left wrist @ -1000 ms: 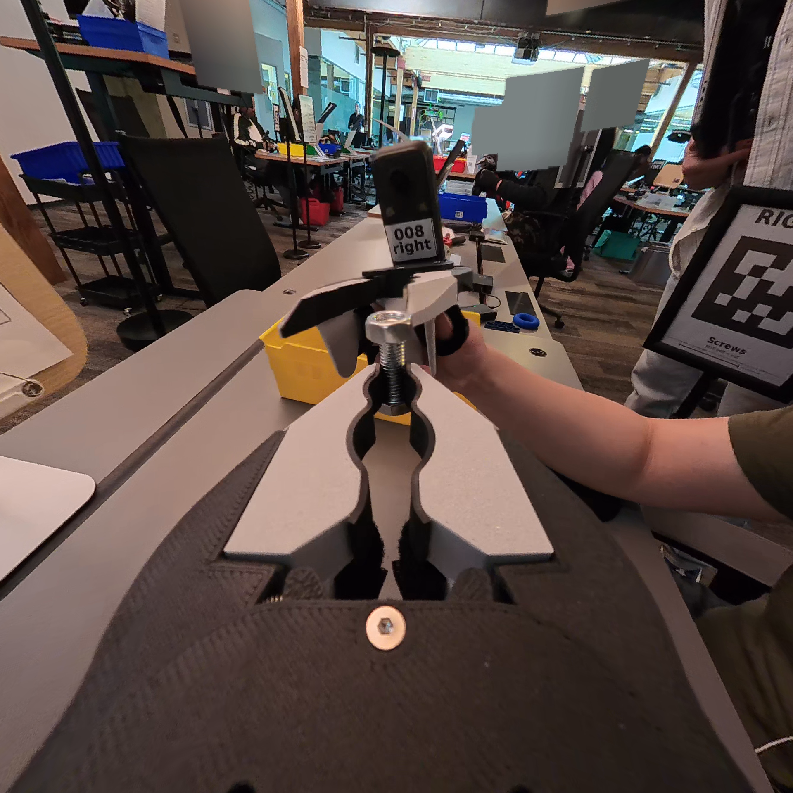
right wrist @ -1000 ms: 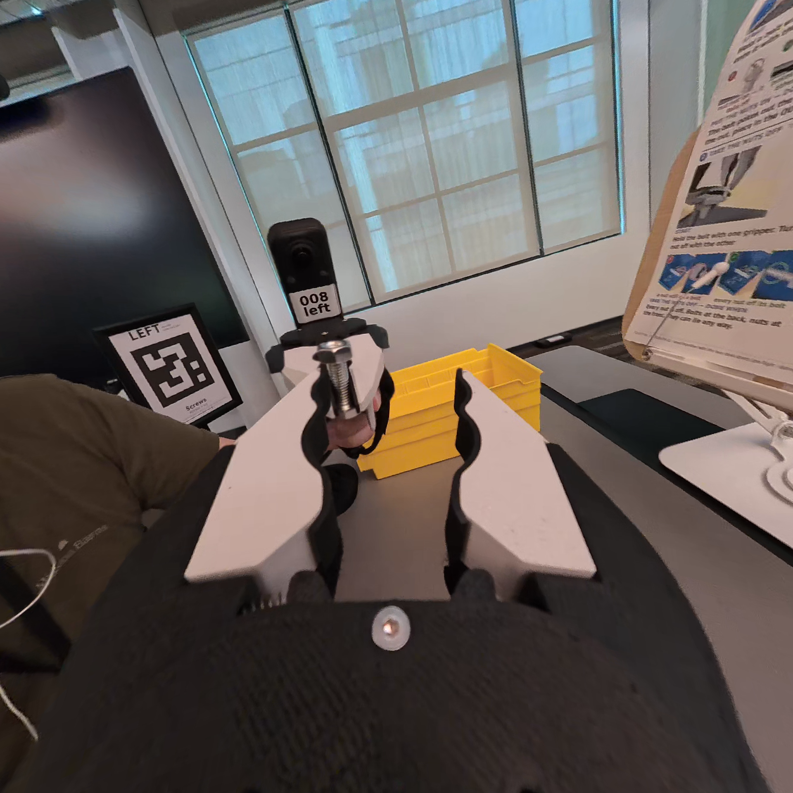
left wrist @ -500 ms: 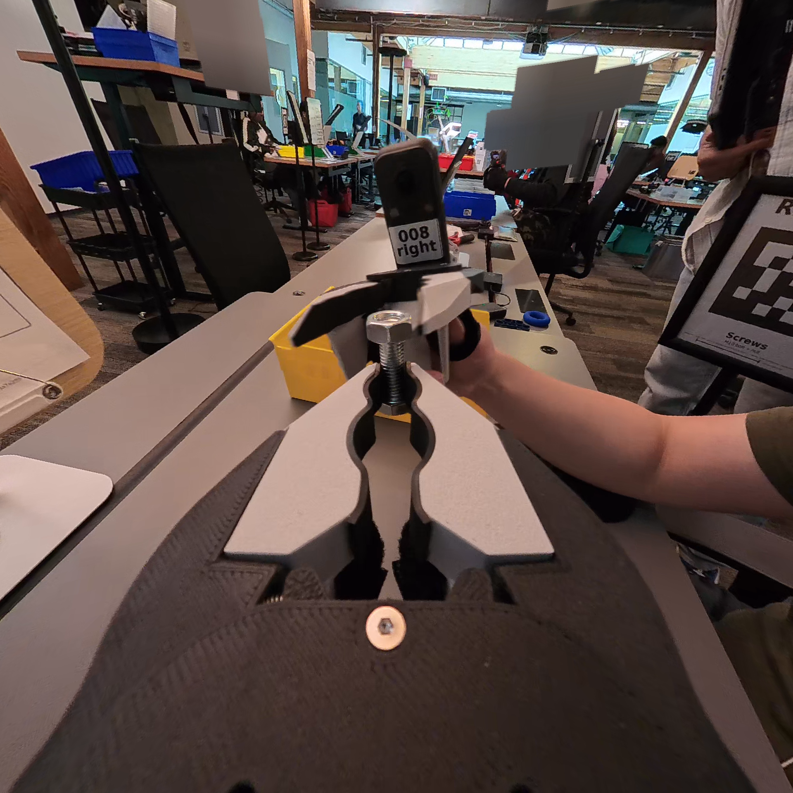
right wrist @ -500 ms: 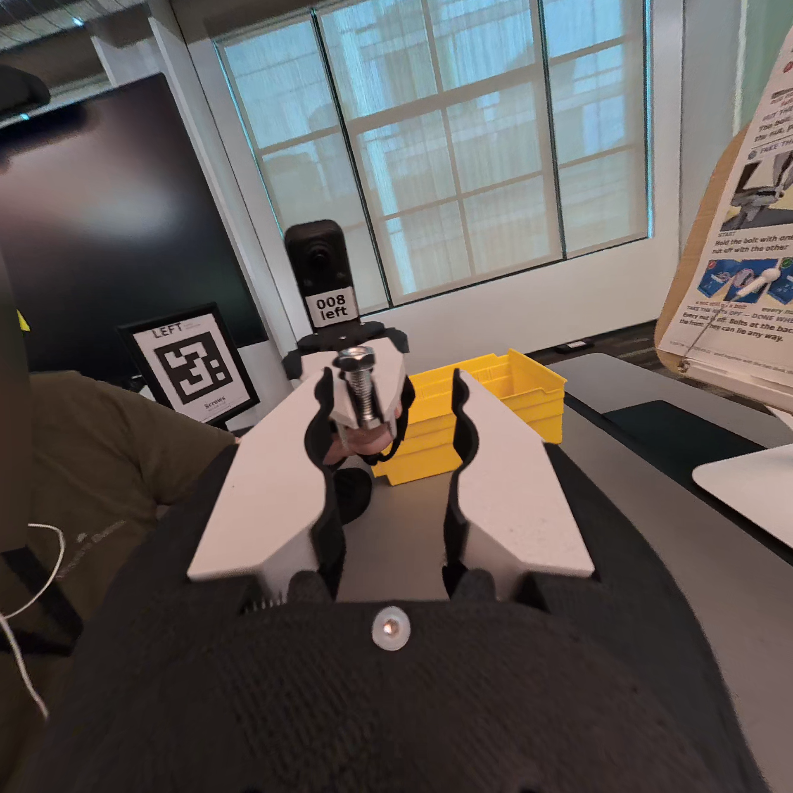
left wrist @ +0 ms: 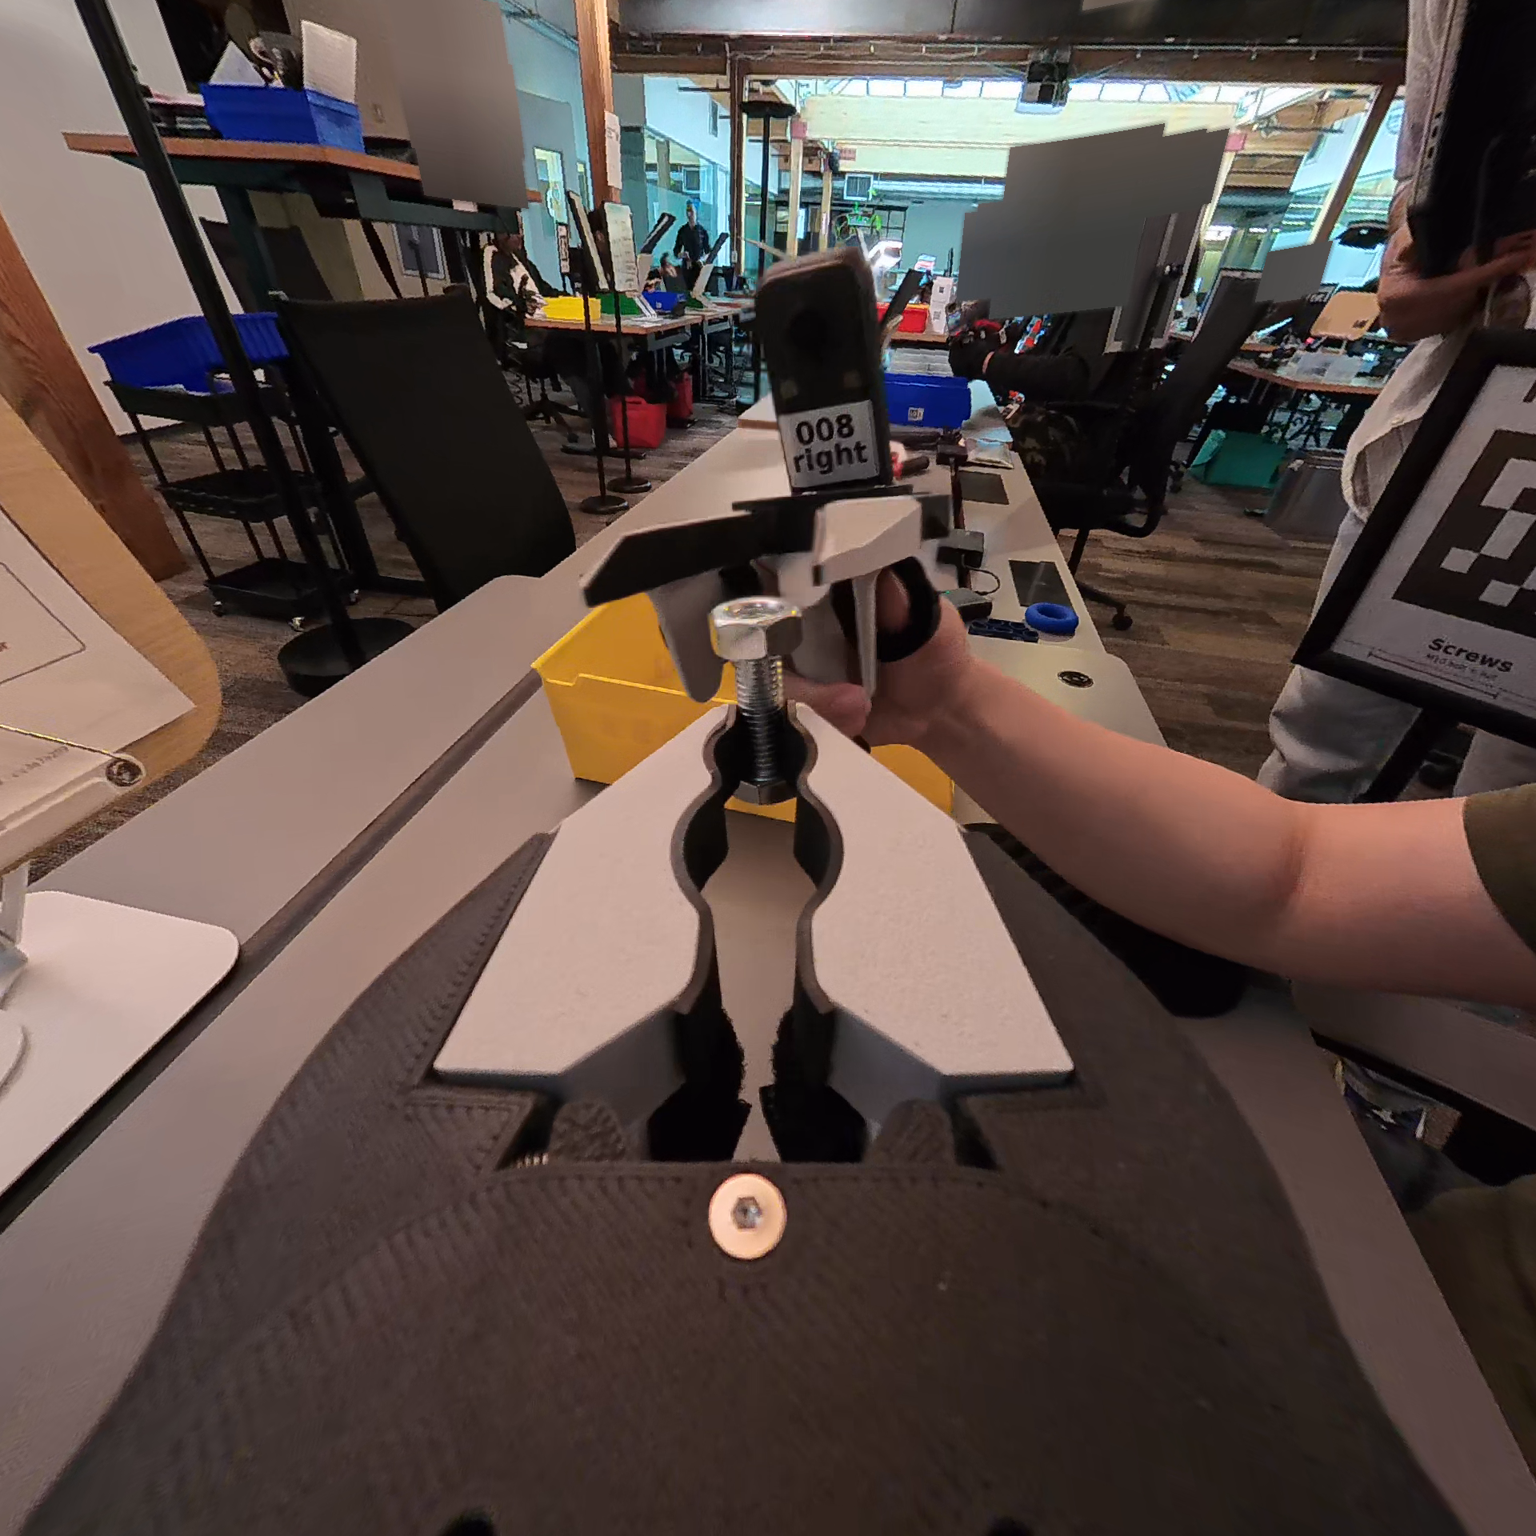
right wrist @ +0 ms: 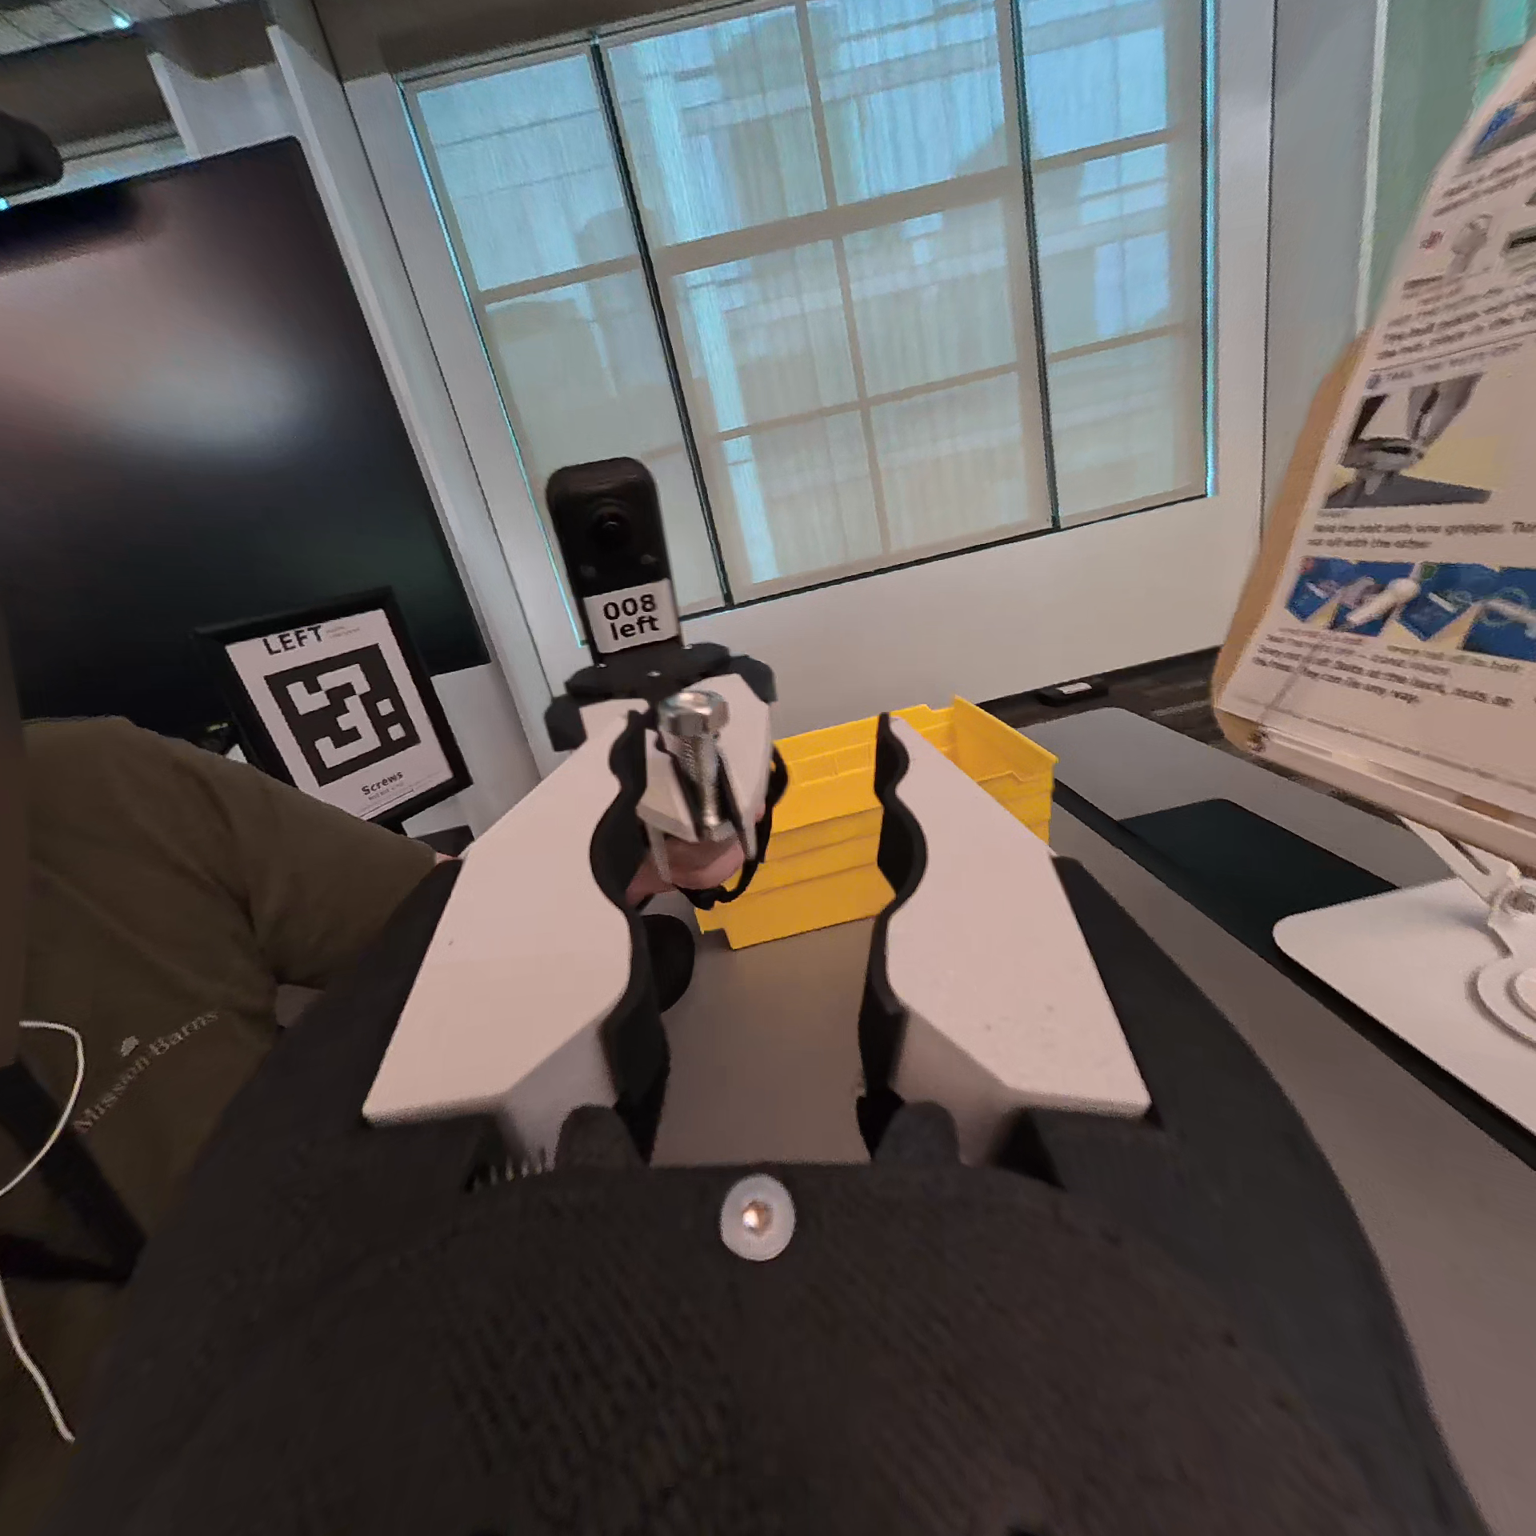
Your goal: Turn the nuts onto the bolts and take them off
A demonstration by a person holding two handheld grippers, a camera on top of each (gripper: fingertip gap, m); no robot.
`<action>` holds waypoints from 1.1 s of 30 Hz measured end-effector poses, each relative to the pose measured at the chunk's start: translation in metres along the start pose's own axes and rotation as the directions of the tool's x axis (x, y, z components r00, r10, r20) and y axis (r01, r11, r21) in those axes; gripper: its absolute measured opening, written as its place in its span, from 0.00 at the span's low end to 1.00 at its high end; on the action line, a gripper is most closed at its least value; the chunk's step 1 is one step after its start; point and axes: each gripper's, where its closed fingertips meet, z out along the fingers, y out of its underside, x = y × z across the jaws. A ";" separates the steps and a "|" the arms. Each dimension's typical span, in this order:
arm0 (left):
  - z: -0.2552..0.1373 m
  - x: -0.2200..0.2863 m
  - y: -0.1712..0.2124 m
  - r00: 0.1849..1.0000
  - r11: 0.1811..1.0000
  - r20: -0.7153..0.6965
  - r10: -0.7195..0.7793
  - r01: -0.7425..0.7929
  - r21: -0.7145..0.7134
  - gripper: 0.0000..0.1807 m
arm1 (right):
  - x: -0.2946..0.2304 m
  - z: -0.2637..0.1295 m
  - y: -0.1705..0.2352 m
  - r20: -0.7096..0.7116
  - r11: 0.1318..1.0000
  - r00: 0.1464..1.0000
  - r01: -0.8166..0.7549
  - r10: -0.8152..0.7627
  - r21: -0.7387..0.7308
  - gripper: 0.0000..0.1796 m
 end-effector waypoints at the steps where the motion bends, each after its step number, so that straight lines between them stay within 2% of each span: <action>1: 0.000 0.000 0.000 1.000 1.000 -0.001 0.000 0.000 0.000 0.04 | -0.005 0.006 0.001 0.009 1.000 1.000 0.013 -0.013 -0.011 0.30; 5: 0.003 0.003 0.002 1.000 1.000 -0.011 0.003 -0.003 -0.006 0.04 | -0.009 0.024 0.014 0.008 0.997 0.999 0.048 -0.047 -0.063 0.29; 10: 0.000 0.003 -0.002 1.000 1.000 0.001 0.015 -0.015 0.007 0.04 | 0.010 0.003 0.007 -0.002 0.999 0.999 -0.049 0.049 0.008 0.27; 17: 0.002 0.003 0.001 1.000 1.000 0.003 0.021 -0.021 -0.005 0.04 | -0.016 0.027 0.008 0.019 0.998 0.999 0.051 -0.051 -0.043 0.30; 23: 0.000 0.007 -0.003 1.000 1.000 -0.006 0.026 -0.026 0.001 0.04 | -0.013 0.018 0.009 0.062 1.000 0.998 -0.009 0.011 -0.028 0.26; 28: 0.001 0.009 -0.002 1.000 1.000 -0.012 0.025 -0.025 -0.001 0.04 | -0.014 0.023 0.009 0.032 0.998 0.999 0.035 -0.034 -0.046 0.24; 33: 0.000 0.007 -0.002 1.000 1.000 -0.009 0.017 -0.017 0.002 0.04 | -0.012 0.015 0.007 0.062 1.000 0.998 -0.010 0.011 -0.019 0.23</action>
